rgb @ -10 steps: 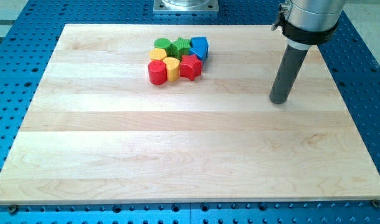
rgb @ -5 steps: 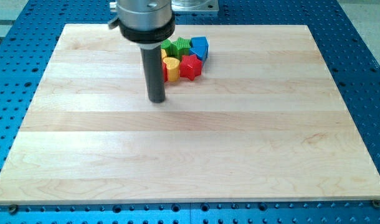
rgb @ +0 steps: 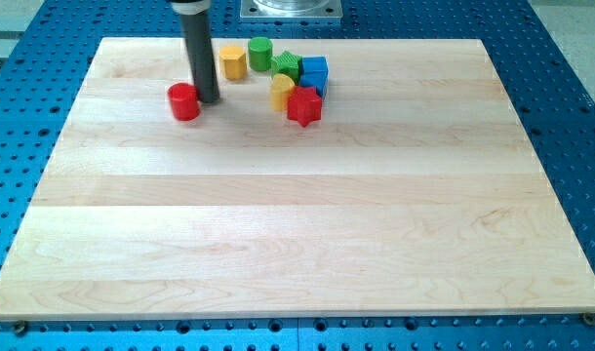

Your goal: Separate the blue blocks from the other blocks

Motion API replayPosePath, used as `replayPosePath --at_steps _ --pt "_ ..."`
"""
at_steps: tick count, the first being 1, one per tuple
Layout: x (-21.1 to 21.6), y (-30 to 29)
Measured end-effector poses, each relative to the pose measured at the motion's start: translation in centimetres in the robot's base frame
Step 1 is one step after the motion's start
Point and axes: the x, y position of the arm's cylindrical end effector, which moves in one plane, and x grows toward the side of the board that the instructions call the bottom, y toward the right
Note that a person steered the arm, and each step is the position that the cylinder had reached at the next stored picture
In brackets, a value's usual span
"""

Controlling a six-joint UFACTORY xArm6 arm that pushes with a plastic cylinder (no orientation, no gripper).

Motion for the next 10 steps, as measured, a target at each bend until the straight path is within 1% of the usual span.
replayPosePath --at_steps 1,2,3,4,5,6,7,8,9,10 --pt "-6.7 -3.7" --pt "-11.0 3.0" --pt "-11.2 10.8" --pt "-3.2 11.5" --pt "-3.0 11.6" --pt "-8.1 12.7" --pt "-5.4 17.0" --pt "3.6 11.4" --pt "1.8 12.2" --pt "4.1 13.2"
